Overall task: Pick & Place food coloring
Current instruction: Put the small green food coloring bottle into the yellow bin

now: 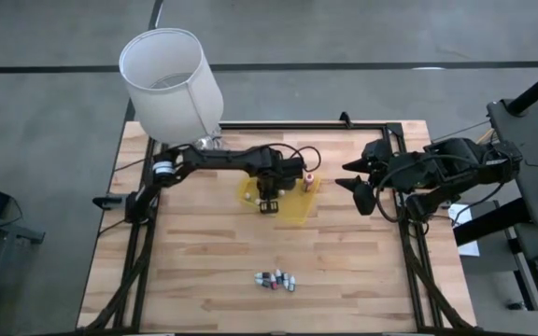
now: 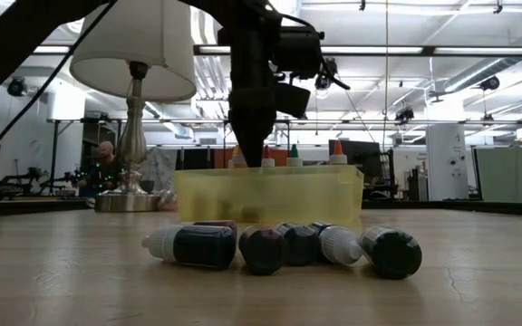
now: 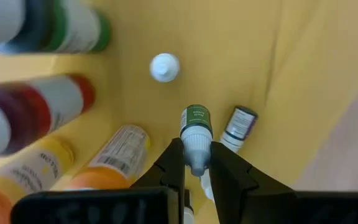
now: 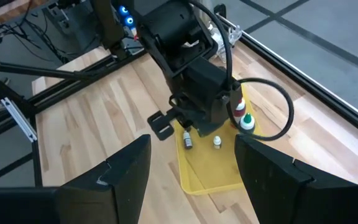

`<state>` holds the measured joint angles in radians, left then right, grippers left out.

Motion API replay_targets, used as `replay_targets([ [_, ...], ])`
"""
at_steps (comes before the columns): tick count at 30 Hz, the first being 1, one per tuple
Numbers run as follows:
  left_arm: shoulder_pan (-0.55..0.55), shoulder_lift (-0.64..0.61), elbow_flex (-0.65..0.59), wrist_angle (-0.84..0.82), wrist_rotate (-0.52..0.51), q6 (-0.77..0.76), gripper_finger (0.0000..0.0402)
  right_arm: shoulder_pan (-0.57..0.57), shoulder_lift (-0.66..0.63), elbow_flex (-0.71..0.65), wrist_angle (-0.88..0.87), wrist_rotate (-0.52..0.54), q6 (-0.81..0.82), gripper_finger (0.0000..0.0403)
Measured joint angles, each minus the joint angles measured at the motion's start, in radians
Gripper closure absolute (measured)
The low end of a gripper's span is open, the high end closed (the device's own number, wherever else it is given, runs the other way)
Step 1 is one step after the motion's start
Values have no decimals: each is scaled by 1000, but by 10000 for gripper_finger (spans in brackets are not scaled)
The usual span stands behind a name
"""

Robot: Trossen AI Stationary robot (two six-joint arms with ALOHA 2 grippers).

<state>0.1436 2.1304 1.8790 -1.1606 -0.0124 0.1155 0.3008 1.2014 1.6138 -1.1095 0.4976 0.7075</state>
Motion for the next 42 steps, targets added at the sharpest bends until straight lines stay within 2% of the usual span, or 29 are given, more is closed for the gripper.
replay_targets([
  [9,-4,0,0,5,-2,201,374,0,0,0,0,1,0,179],
  [26,-64,0,0,11,-11,233,374,0,0,0,0,2,0,179],
  [37,-71,7,-1,16,-113,257,374,0,0,0,0,2,-1,179],
  [42,-71,39,-1,16,-117,280,374,0,0,0,0,2,-4,179],
])
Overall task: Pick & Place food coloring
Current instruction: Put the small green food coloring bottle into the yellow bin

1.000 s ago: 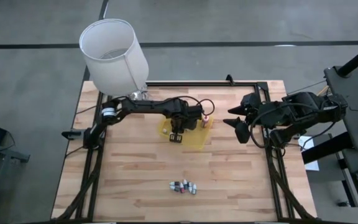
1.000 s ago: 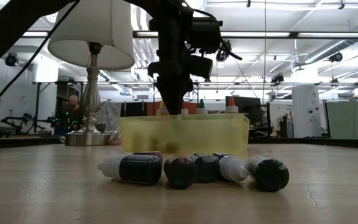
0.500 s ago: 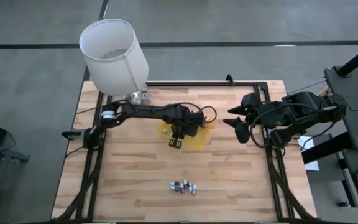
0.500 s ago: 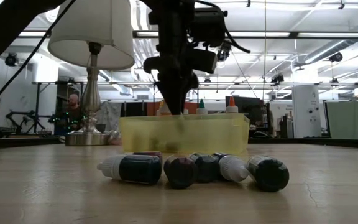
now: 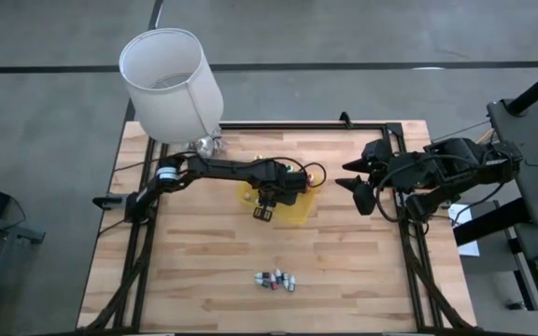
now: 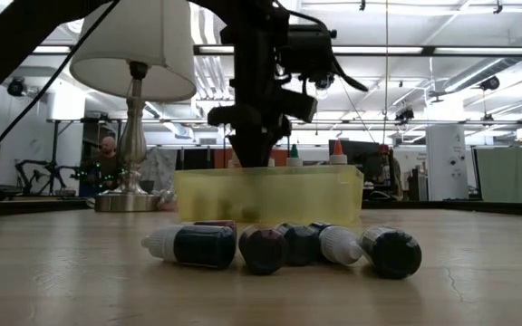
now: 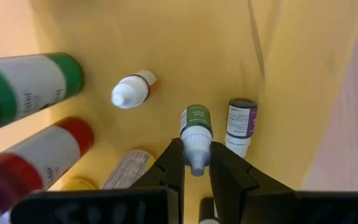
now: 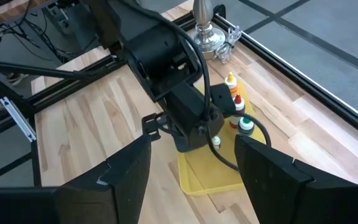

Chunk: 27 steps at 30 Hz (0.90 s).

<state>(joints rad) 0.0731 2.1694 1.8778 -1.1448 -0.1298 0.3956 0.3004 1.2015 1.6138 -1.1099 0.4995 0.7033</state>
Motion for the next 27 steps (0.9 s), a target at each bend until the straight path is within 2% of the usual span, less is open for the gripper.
replay_targets([
  [22,2,54,3,-27,-20,14,373,0,0,0,0,-1,0,179],
  [27,2,54,8,-26,-18,14,353,0,0,0,0,-1,-5,179],
])
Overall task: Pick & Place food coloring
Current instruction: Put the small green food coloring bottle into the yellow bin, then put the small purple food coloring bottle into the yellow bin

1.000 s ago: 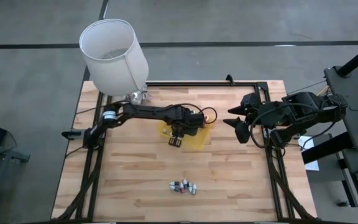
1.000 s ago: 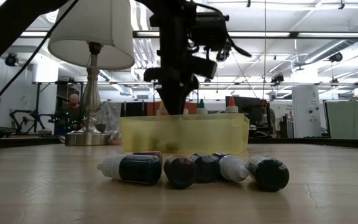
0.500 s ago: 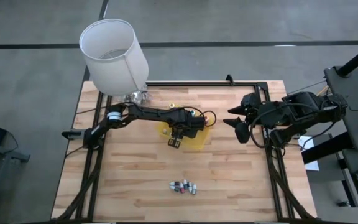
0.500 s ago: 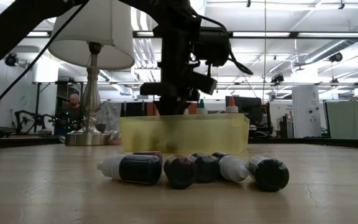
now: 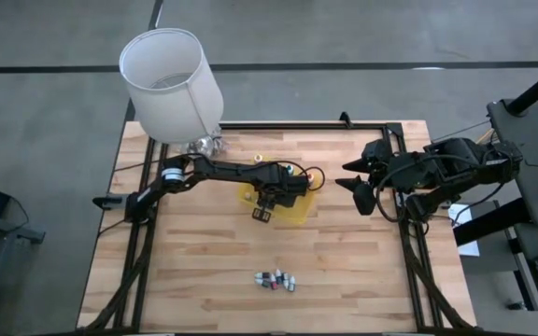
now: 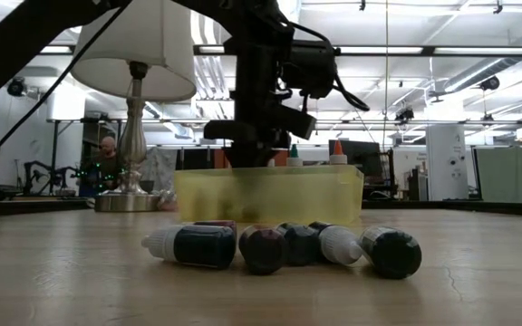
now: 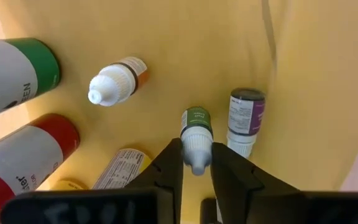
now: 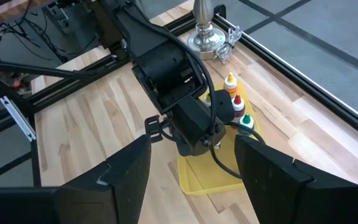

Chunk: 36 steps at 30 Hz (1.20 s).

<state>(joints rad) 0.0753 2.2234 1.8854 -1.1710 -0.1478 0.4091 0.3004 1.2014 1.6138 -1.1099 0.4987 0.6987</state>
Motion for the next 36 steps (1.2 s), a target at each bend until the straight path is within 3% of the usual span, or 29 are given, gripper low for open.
replay_targets([
  [13,0,2,17,-21,2,-19,286,0,0,0,0,0,-3,179],
  [29,-24,-19,360,-289,0,-195,282,3,0,0,-18,-30,-18,179],
  [36,-80,-147,339,-320,13,-325,282,45,0,-5,-63,-36,-30,179],
])
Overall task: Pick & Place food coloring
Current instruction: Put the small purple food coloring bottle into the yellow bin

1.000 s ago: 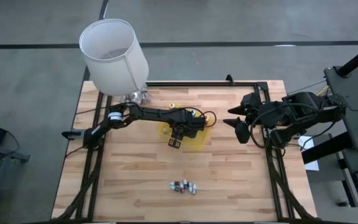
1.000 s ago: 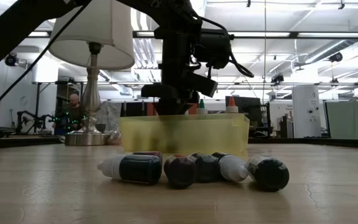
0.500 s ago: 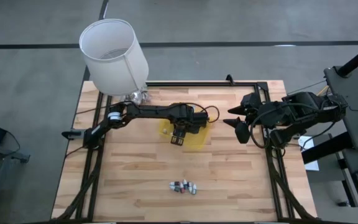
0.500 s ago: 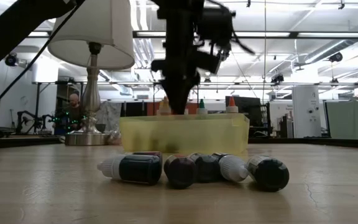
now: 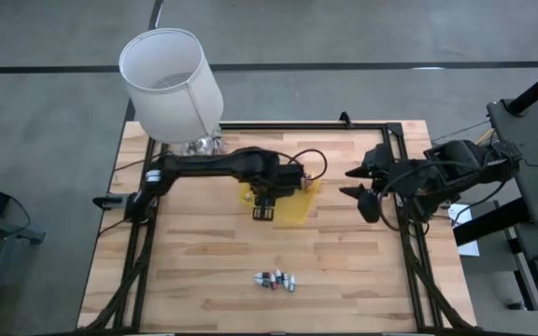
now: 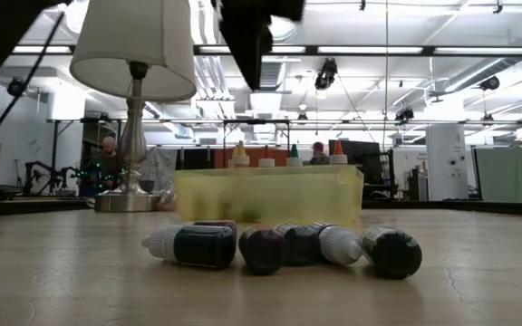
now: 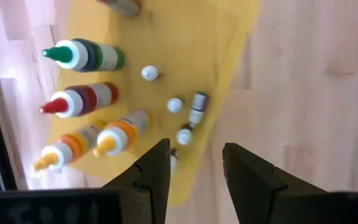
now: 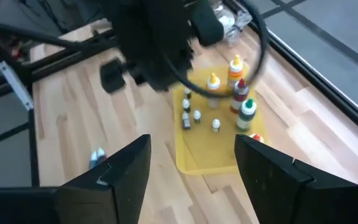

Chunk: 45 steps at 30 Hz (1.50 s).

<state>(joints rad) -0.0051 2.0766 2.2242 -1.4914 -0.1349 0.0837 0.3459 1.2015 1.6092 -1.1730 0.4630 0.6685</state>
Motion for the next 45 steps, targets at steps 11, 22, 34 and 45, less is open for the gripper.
replay_targets([
  [11,-125,-292,-220,241,3,-259,282,124,11,-182,173,7,4,179],
  [22,-169,-614,-667,593,2,-540,282,141,11,-456,520,-249,-67,179],
  [34,-194,-830,-1090,1102,14,-617,282,141,38,-681,873,-412,-152,179],
  [45,-194,-919,-1220,1237,30,-601,282,136,282,-684,922,-446,-413,179],
])
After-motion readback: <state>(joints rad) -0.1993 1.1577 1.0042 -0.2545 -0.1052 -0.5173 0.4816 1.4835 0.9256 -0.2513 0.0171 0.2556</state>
